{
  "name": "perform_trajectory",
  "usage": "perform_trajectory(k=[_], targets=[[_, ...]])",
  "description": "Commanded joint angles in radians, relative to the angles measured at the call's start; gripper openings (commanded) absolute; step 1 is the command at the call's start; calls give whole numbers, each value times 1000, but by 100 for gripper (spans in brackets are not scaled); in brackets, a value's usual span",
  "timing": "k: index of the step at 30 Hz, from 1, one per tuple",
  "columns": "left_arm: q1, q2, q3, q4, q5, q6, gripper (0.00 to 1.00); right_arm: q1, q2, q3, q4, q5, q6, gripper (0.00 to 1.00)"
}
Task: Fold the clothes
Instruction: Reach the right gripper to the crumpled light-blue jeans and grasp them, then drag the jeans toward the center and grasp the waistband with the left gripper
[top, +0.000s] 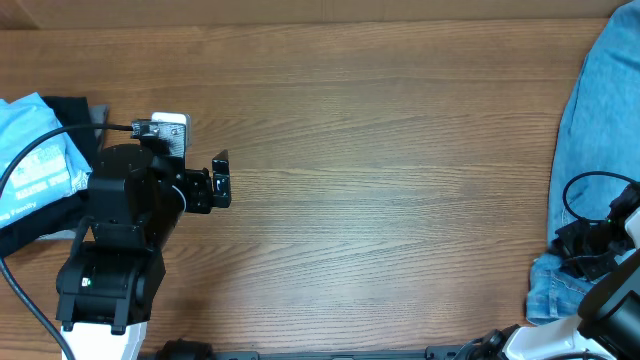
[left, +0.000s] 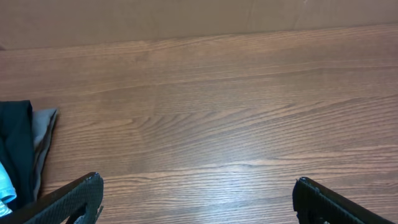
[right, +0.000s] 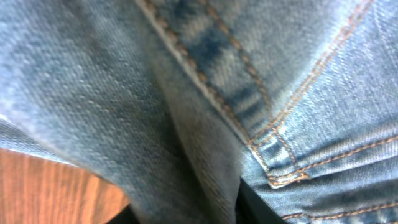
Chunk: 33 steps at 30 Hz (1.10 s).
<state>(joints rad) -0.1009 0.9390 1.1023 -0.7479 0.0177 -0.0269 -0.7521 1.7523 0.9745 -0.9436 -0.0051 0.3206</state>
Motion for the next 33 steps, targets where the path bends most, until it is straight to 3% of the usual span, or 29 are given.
perform_trajectory(k=[1,5,9,11,13,17,19,21,22,26,30,32,33], targets=[[-4,-3,26,12,0,-3,100,122,45,-21,20,-302,-95,32],[-4,-3,26,50,-3,-3,100,494,45,-21,107,-371,-49,36],[-4,-3,26,62,-3,-3,100,895,45,9,352,-450,44,37],[-4,-3,26,66,-3,-3,100,1086,45,77,433,-426,1,46],[-4,-3,26,72,-3,-3,100,1157,38,177,363,-310,-12,59],[-4,-3,26,82,-2,-3,100,1126,-70,447,103,-45,-41,68],[-5,-3,26,107,30,-2,100,1054,-166,554,14,59,-40,81],[-15,6,26,127,90,6,82,956,-256,591,-43,82,-40,93],[-47,19,26,121,77,8,79,880,-309,592,-68,81,-35,97],[-414,189,26,100,-28,41,81,531,-408,592,-191,-3,-36,100],[-714,445,26,92,3,-338,81,382,-404,591,-259,-5,-79,100],[-790,549,26,86,77,-360,81,378,-404,591,-257,-5,-78,100],[-812,592,26,94,126,-430,81,379,-404,591,-248,-8,-79,100]])
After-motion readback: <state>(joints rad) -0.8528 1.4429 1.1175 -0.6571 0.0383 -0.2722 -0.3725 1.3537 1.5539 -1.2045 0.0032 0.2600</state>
